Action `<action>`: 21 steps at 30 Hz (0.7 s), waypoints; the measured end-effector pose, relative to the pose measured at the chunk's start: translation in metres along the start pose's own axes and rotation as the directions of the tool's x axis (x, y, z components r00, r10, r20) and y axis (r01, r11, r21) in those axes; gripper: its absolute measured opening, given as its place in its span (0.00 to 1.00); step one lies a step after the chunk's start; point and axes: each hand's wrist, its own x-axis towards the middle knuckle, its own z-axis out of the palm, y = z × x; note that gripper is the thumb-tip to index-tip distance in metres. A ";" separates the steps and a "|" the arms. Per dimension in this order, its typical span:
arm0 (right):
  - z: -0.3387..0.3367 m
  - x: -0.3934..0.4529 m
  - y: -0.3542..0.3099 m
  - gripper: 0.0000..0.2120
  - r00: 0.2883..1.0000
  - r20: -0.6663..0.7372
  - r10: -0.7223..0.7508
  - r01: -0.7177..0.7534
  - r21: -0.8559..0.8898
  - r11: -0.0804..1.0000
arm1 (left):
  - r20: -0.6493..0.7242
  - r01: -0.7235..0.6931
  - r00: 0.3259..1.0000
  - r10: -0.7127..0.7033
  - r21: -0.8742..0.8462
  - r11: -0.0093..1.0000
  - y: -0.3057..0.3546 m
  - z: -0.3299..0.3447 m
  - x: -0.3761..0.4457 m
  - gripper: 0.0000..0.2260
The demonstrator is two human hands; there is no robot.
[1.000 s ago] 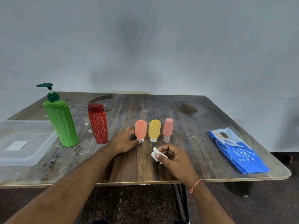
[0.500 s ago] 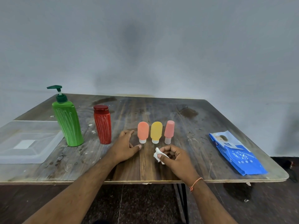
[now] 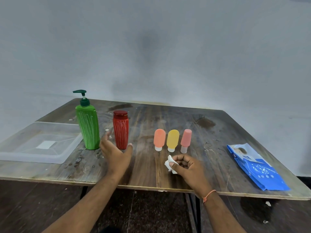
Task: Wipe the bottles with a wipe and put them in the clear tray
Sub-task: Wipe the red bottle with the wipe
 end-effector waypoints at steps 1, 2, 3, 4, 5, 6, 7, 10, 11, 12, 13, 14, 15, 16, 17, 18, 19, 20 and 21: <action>0.002 -0.001 0.000 0.07 1.000 0.010 0.000 0.000 0.004 1.000 | 0.020 0.046 0.999 -0.046 -0.025 0.999 -0.004 0.001 0.007 0.45; 0.004 -0.001 0.000 0.07 1.000 0.018 -0.004 0.004 0.002 1.000 | 0.048 0.085 0.995 -0.083 -0.034 0.996 -0.005 0.000 0.014 0.47; 0.006 -0.002 -0.001 0.07 1.000 0.023 -0.008 0.008 -0.001 1.000 | 0.075 0.109 0.992 -0.105 -0.051 0.993 -0.007 0.000 0.022 0.49; 0.006 -0.002 -0.001 0.06 1.000 0.023 -0.013 0.013 -0.002 1.000 | 0.110 0.128 0.987 -0.119 -0.075 0.989 -0.008 -0.001 0.030 0.52; 0.007 -0.003 -0.002 0.06 1.000 0.022 -0.015 0.015 0.001 1.000 | 0.148 0.144 0.981 -0.129 -0.102 0.984 -0.010 -0.001 0.039 0.54; 0.007 -0.002 -0.002 0.06 1.000 0.021 -0.014 0.014 0.004 1.000 | 0.182 0.160 0.974 -0.139 -0.105 0.982 -0.010 -0.002 0.045 0.56; 0.008 -0.002 -0.003 0.06 1.000 0.023 -0.013 0.013 0.007 1.000 | 0.200 0.164 0.969 -0.144 -0.091 0.982 -0.012 -0.002 0.051 0.57; 0.010 0.000 -0.004 0.06 1.000 0.025 -0.013 0.013 0.010 1.000 | 0.234 0.167 0.960 -0.153 -0.040 0.985 -0.011 0.003 0.059 0.51; 0.010 0.000 -0.004 0.06 1.000 0.026 -0.014 0.014 0.010 1.000 | 0.236 0.166 0.959 -0.158 -0.014 0.986 -0.012 0.006 0.060 0.46; 0.010 0.001 -0.003 0.06 0.999 0.028 -0.017 0.017 0.009 1.000 | 0.233 0.164 0.959 -0.163 0.018 0.986 -0.011 0.007 0.060 0.41; 0.010 0.001 -0.003 0.06 0.999 0.029 -0.018 0.018 0.009 1.000 | 0.229 0.163 0.959 -0.168 0.042 0.986 -0.012 0.009 0.060 0.35; 0.010 0.002 -0.002 0.06 0.999 0.031 -0.017 0.017 0.008 1.000 | 0.227 0.164 0.959 -0.173 0.056 0.985 -0.012 0.010 0.059 0.32; 0.010 0.002 -0.002 0.06 0.999 0.034 -0.016 0.015 0.007 1.000 | 0.225 0.168 0.958 -0.176 0.054 0.984 -0.011 0.011 0.057 0.29; 0.010 0.003 -0.001 0.06 0.999 0.039 -0.016 0.016 0.005 1.000 | 0.225 0.169 0.958 -0.175 0.047 0.984 -0.010 0.011 0.054 0.26; 0.010 0.004 0.000 0.06 0.999 0.044 -0.016 0.016 0.007 1.000 | 0.222 0.163 0.961 -0.166 0.033 0.986 -0.007 0.011 0.052 0.23; 0.011 0.004 0.001 0.06 0.999 0.050 -0.016 0.015 0.011 1.000 | 0.218 0.162 0.963 -0.160 0.011 0.987 -0.004 0.011 0.048 0.20; 0.011 0.004 0.001 0.06 0.998 0.057 -0.015 0.014 0.014 1.000 | 0.204 0.163 0.967 -0.155 -0.023 0.986 -0.002 0.012 0.045 0.20; 0.012 0.004 0.001 0.07 0.998 0.065 -0.016 0.015 0.017 1.000 | 0.182 0.170 0.971 -0.155 -0.068 0.983 0.000 0.014 0.041 0.20; 0.013 0.004 0.001 0.07 0.997 0.073 -0.015 0.013 0.020 1.000 | 0.155 0.193 0.973 -0.172 -0.128 0.973 0.001 0.016 0.039 0.22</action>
